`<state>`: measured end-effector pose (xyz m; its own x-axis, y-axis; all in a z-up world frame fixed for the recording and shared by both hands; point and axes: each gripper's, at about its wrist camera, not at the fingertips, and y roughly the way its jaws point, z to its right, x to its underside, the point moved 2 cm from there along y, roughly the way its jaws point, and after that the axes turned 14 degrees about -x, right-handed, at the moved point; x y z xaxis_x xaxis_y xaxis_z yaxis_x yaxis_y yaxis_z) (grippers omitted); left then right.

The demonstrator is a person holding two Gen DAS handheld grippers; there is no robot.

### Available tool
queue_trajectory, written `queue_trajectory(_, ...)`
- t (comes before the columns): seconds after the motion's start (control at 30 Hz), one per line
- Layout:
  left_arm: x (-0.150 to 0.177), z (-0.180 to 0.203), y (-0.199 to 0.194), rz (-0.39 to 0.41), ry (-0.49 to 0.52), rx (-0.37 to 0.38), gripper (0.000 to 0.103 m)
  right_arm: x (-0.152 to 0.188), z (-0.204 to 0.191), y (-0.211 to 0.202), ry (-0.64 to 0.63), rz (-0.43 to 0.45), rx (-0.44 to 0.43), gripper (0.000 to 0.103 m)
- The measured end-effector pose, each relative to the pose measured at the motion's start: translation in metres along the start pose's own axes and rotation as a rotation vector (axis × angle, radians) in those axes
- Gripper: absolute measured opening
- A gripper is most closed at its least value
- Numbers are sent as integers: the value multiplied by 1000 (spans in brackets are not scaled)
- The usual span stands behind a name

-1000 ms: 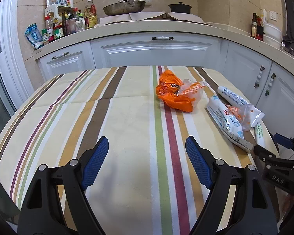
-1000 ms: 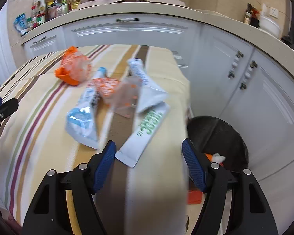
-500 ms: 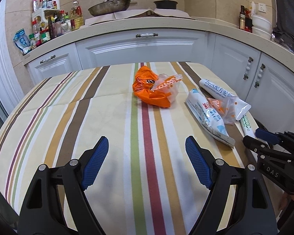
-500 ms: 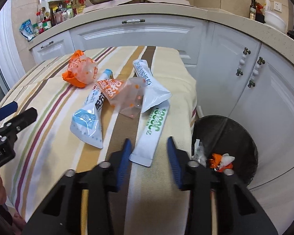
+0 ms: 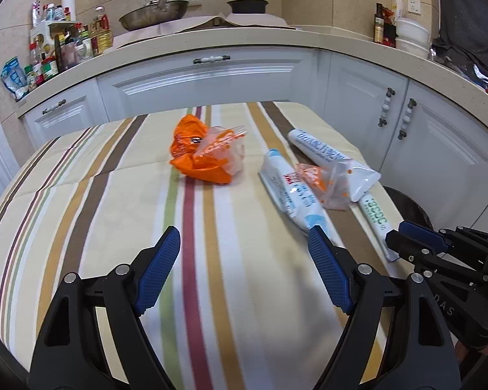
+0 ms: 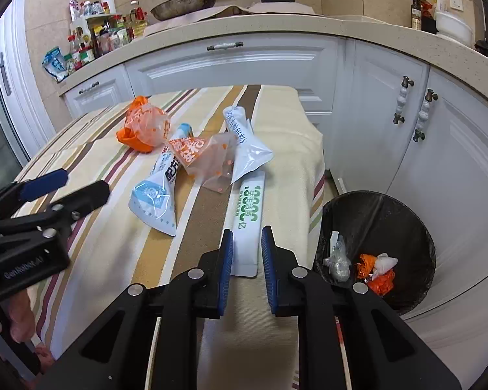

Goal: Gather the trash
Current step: 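Return both grippers to the table above the toothpaste tubes, then grasp the blue-white toothpaste tube with the left gripper while the right gripper grasps the green-printed packet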

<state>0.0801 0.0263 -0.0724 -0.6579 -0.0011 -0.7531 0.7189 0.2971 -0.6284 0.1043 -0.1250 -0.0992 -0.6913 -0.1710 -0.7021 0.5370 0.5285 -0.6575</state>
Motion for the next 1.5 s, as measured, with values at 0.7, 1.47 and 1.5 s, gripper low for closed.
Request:
queue_trajectory(0.7,-1,43,26,-83,41,97,35,4,1,-3,7,20,-38,47)
queue_trajectory(1.47,23,-25,9,-74,21,59,7,9,-10,8,-23,-19,23,25)
queue_trajectory(1.5,24,-27,8,-74,18,59,7,9,-10,7,-23,-15,24,25)
